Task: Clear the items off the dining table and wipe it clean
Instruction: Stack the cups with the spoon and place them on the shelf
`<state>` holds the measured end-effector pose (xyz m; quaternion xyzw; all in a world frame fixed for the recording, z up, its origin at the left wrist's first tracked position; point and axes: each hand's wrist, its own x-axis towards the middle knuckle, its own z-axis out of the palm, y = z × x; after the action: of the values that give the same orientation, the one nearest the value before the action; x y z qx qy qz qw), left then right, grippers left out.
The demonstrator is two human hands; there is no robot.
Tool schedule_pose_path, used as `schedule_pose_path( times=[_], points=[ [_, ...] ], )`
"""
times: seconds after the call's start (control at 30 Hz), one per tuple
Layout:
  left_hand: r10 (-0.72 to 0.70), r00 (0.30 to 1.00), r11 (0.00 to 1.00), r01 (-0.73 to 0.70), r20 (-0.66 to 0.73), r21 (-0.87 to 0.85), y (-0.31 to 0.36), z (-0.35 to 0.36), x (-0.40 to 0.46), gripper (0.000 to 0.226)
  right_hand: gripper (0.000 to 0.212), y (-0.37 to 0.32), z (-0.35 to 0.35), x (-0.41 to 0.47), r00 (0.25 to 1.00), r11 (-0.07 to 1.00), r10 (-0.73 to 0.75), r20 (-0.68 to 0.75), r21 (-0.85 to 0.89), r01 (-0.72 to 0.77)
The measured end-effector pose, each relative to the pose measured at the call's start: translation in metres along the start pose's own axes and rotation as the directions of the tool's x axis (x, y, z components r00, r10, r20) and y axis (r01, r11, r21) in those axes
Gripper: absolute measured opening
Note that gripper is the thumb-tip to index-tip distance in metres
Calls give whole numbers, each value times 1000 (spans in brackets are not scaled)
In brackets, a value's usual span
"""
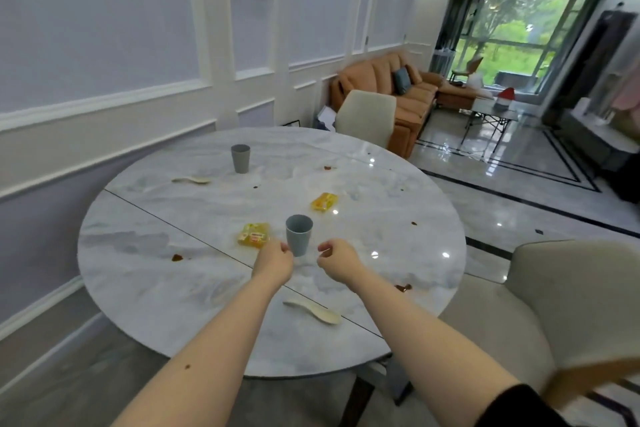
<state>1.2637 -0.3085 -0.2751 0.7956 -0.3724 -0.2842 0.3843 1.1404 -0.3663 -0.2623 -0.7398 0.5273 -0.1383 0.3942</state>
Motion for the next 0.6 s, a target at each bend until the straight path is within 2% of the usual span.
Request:
schedule_pose_path(
  times=[0.17,0.23,0.3,0.47,0.6],
  points=[
    [-106,990,993,100,92,68,-47,47,28,25,30,58,38,36,994,971,73,83,-231,-52],
    [-133,982,988,121,131,96,-62,62,37,22,32,74,53,46,988,944,77,132,-327,-30],
    [-146,976,982,123,164,143,-79,77,49,32,35,87,65,58,984,903,57,168,-429,21],
    [-58,955,924,-59,290,378,-115,107,72,39,31,116,91,82,981,815,38,190,-574,80],
    [-61,957,911,-62,282,407,-129,122,84,29,32,134,102,95,977,791,4,214,-598,128]
  ],
)
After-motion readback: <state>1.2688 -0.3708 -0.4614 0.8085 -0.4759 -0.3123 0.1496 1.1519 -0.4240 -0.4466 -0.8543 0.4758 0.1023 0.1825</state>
